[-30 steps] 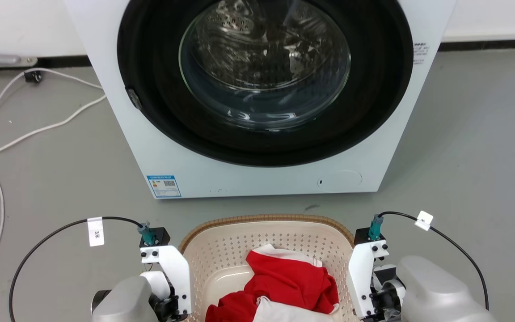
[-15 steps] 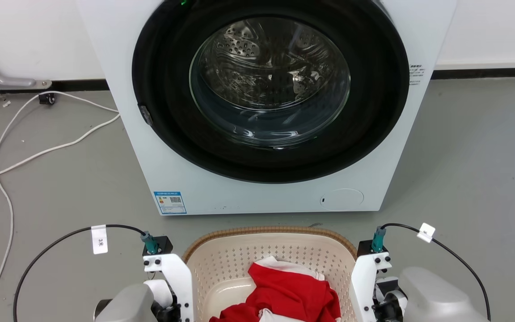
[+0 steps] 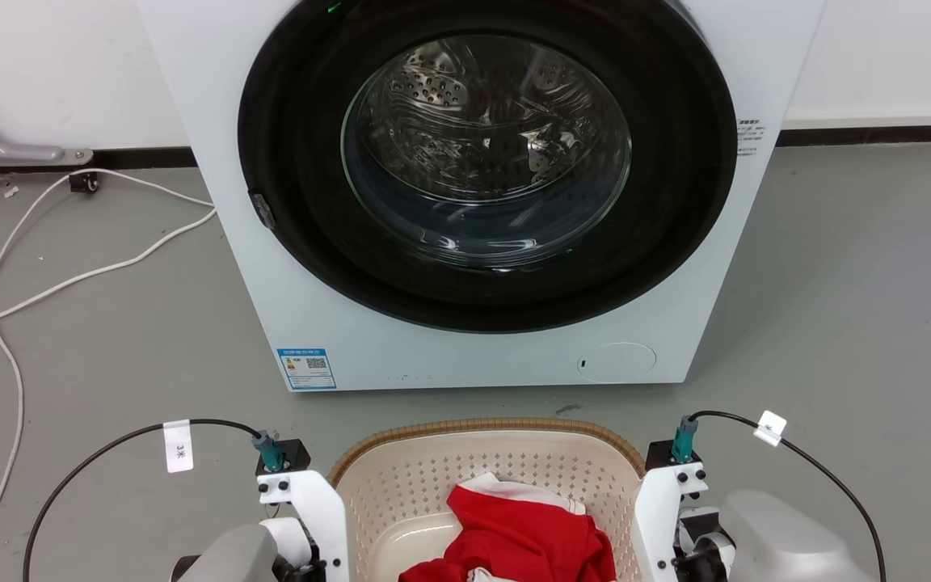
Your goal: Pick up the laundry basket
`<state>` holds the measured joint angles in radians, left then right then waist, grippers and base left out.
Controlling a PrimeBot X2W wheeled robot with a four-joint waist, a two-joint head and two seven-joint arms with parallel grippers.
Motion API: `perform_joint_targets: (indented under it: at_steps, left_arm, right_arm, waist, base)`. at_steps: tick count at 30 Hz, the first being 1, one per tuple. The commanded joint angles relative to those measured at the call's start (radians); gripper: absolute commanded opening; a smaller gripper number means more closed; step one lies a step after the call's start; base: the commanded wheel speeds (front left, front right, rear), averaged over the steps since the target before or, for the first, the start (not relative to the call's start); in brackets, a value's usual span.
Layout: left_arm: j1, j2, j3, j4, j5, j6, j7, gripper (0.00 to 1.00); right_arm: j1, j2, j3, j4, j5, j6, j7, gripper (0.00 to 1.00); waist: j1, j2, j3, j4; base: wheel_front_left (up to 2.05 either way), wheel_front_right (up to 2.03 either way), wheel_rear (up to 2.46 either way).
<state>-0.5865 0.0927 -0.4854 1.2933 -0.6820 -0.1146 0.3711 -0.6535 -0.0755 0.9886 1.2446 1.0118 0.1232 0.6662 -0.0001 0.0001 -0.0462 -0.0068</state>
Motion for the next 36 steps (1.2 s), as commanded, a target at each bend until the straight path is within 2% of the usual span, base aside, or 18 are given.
perform_joint_targets:
  at_steps: [1, 36]
  left_arm:
    - [0.002, -0.019, -0.001, -0.008, -0.009, -0.005, -0.004, 0.0]
    - [0.005, -0.01, -0.014, -0.008, -0.038, 0.003, -0.007, 0.0]
  right_arm:
    - [-0.007, 0.027, 0.004, -0.009, 0.01, 0.014, -0.01, 0.0]
    - [-0.009, 0.029, 0.039, 0.005, 0.051, 0.014, -0.011, 0.0]
  waist:
    - [0.0001, -0.0001, 0.002, 0.0]
    - [0.0001, -0.0001, 0.009, 0.003]
  base:
    - [0.0, 0.0, 0.0]
    - [0.0, 0.0, 0.0]
